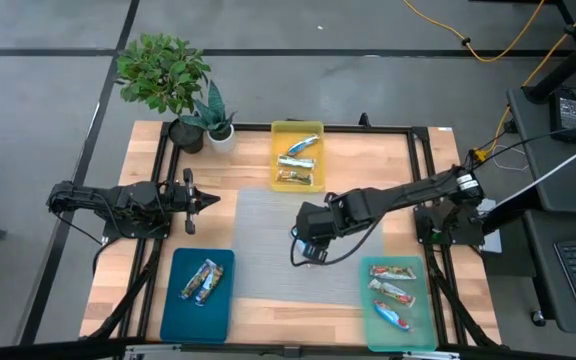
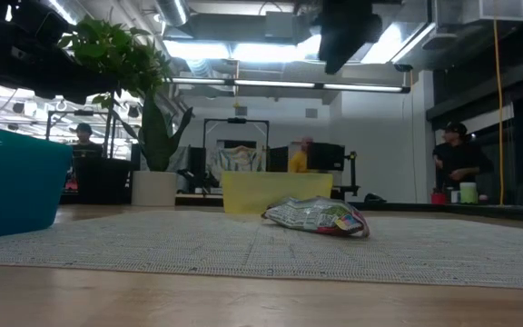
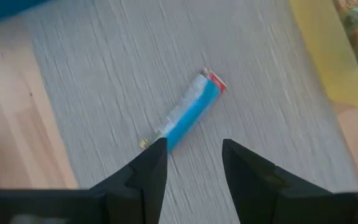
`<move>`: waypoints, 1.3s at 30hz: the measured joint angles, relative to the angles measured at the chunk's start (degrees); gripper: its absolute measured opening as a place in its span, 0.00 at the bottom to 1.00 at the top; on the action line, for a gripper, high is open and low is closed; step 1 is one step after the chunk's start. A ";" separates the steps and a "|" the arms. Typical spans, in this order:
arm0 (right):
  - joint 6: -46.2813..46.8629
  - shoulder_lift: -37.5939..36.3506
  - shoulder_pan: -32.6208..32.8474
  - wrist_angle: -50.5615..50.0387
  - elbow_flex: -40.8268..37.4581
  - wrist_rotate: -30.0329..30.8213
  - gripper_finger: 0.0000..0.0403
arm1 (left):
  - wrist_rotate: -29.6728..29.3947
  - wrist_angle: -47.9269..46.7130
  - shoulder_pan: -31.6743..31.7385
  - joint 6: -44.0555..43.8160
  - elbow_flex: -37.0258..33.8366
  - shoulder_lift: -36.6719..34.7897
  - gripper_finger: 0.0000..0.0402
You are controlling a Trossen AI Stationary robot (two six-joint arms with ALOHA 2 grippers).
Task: Pick and place Granola Bars by type
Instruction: Put the red granola bar into the light blue bin
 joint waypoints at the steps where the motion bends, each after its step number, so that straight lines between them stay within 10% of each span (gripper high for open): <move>1: -0.02 0.00 -0.21 1.72 -0.70 -0.14 0.39 | 0.00 0.00 0.00 0.00 0.00 0.00 0.02; 20: 8.20 0.42 -4.78 19.48 -18.15 -1.11 0.88 | 0.01 0.00 0.00 0.00 0.00 0.00 0.01; 39: 11.97 8.92 -5.14 33.24 -22.40 -5.11 0.91 | 0.02 0.00 0.00 0.00 -0.02 0.00 0.01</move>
